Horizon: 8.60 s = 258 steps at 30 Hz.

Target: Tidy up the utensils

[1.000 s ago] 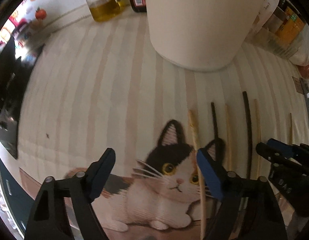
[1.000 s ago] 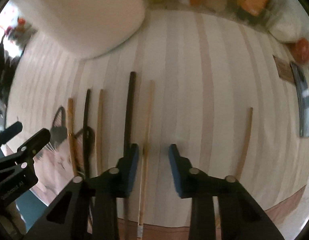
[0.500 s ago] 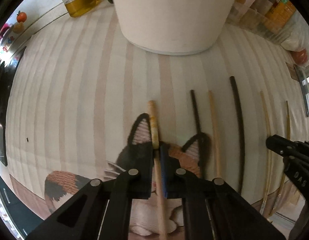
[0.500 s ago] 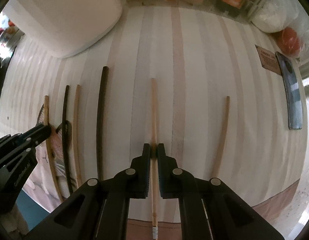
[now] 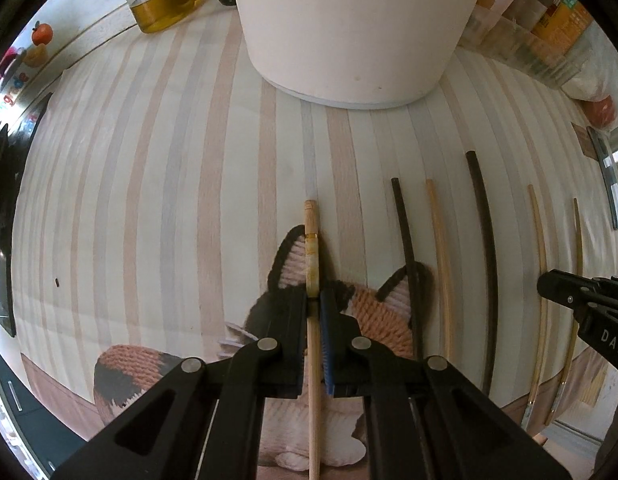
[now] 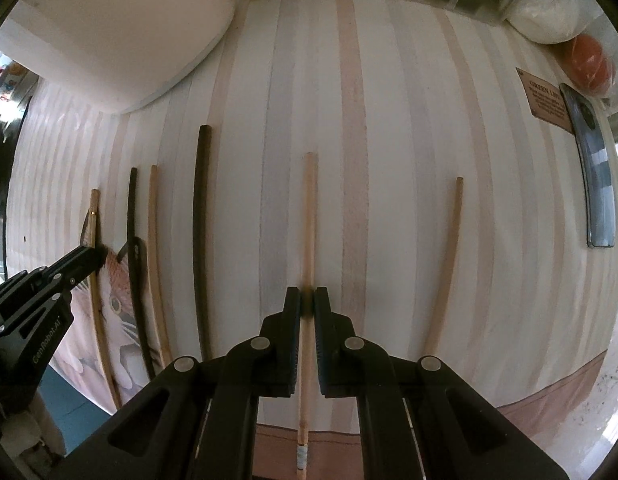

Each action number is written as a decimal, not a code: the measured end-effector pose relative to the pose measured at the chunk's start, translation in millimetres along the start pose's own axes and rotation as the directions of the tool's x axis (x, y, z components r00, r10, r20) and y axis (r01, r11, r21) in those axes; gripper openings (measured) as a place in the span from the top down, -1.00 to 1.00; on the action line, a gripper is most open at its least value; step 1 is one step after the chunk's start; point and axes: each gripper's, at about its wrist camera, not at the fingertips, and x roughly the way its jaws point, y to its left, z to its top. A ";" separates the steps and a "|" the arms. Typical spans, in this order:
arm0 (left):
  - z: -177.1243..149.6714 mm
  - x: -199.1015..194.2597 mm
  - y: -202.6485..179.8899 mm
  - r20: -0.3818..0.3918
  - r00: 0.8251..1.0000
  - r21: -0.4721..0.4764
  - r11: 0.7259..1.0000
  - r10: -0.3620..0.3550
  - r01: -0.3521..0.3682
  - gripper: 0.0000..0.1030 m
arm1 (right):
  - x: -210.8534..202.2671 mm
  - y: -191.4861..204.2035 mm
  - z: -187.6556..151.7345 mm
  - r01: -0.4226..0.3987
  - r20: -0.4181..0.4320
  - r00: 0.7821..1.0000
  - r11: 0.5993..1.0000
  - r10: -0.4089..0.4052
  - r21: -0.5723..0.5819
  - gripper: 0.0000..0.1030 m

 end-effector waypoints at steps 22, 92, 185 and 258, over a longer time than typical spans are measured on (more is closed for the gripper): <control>15.4 13.0 2.6 -0.078 0.997 0.072 0.997 -0.010 0.016 0.84 | 10.7 31.3 11.4 0.001 -0.079 0.997 1.000 -0.002 -0.012 0.85; 46.5 -91.0 132.7 0.297 0.943 -0.330 0.911 -0.149 0.248 -0.17 | -145.4 86.1 14.1 -0.196 0.426 0.886 0.980 0.184 -0.015 0.87; 45.8 -8.3 67.8 0.115 0.993 -0.007 1.000 0.021 -0.020 0.07 | -5.3 30.5 -27.0 -0.037 0.148 0.989 0.976 0.005 0.213 0.87; 90.4 -275.3 55.5 0.634 0.756 0.011 0.980 -0.162 0.200 0.91 | -258.1 101.3 25.5 -0.233 0.670 0.702 0.967 0.242 -0.104 0.88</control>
